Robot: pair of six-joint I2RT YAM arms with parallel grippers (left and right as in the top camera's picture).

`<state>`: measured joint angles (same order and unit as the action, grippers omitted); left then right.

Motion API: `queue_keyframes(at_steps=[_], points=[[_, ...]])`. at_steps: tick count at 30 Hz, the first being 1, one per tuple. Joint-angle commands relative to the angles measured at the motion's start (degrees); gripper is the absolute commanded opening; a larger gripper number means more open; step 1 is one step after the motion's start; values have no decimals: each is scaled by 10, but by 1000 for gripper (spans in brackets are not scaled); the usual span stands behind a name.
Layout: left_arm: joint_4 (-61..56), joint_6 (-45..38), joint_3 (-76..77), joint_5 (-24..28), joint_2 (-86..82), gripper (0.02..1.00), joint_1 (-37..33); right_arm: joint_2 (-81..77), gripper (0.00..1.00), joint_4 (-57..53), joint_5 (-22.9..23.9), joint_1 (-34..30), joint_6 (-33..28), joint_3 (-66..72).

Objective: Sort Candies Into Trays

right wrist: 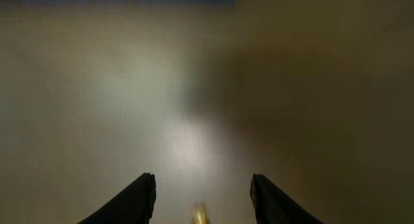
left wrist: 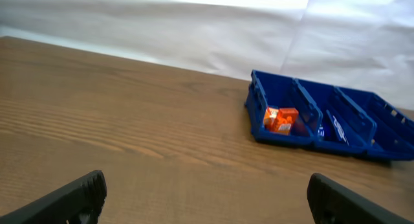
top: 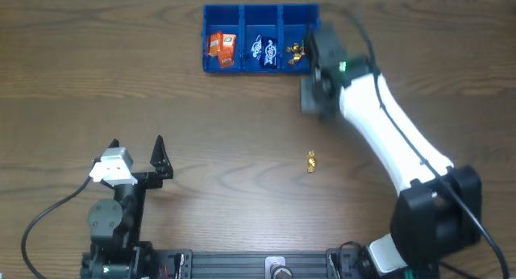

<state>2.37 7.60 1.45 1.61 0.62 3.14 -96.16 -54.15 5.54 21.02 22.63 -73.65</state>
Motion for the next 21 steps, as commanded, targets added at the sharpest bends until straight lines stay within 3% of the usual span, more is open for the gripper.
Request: queue_keyframes(at_steps=[1, 6, 17, 21], points=[[21, -3, -12, -5, -3, 998, -2, -6, 507, 39, -44, 34, 55, 142], [21, -3, -12, -5, -3, 998, -2, -9, 505, 81, -66, 51, 63, 190], [21, -3, -12, -5, -3, 998, -2, -32, 498, 83, -57, 49, 66, 199], [21, -3, -12, -5, -3, 996, -2, -38, 454, 83, -57, 48, 74, 200]])
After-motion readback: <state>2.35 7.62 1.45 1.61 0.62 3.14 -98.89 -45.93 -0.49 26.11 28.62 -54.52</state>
